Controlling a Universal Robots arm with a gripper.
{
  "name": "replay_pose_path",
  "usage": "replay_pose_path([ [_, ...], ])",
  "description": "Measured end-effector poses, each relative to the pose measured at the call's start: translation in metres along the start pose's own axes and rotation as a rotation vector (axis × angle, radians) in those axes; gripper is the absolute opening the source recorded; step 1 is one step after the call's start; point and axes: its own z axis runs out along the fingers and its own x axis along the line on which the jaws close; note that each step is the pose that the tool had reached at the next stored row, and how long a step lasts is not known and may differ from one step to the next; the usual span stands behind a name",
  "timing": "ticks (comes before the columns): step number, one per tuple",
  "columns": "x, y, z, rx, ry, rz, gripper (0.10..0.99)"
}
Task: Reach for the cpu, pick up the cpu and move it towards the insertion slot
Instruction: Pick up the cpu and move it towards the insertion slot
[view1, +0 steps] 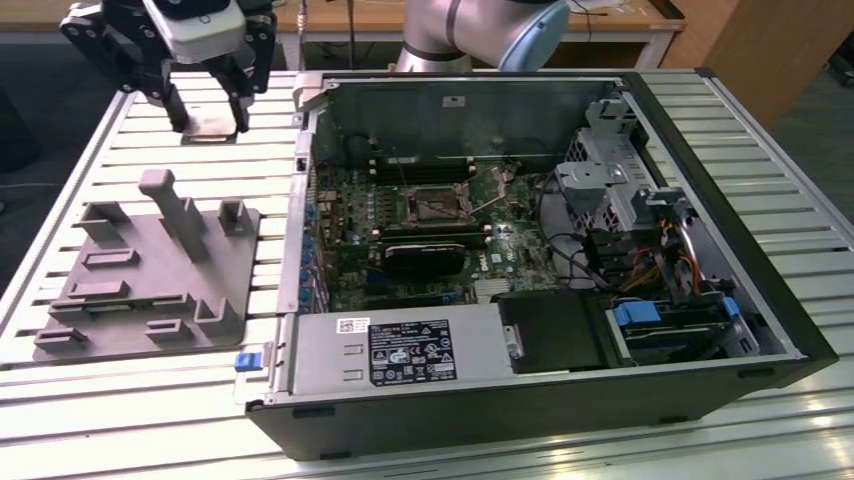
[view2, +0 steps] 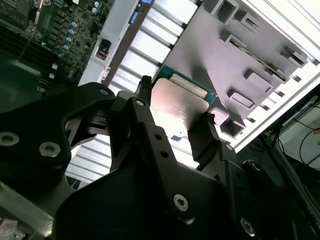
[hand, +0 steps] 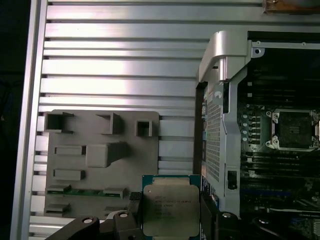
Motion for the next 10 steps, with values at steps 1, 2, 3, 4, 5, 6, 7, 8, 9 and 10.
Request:
replay_pose_path([
  [1,-0.0027,0.0,-0.0002,0.0,0.0008,0.0,0.541],
  [2,-0.0056,-0.0001,-0.0003,0.0,0.0016,0.0,0.541],
  [3,-0.0084,-0.0001,-0.0005,0.0,0.0024,0.0,0.541],
  [4,-0.0113,-0.0001,-0.0006,0.0,0.0032,0.0,0.541],
  [5,-0.0144,-0.0002,-0.0007,0.0,0.004,0.001,0.541],
  [6,-0.0174,-0.0003,-0.0009,0.0,0.0049,0.001,0.541],
  [7,-0.0204,-0.0003,-0.001,0.0,0.0057,0.001,0.541],
  [8,-0.0235,-0.0003,-0.0012,0.0,0.0066,0.001,0.541],
  [9,-0.0266,-0.0004,-0.0013,0.0,0.0075,0.001,0.541],
  [10,-0.0296,-0.0004,-0.0014,0.0,0.0083,0.001,0.541],
])
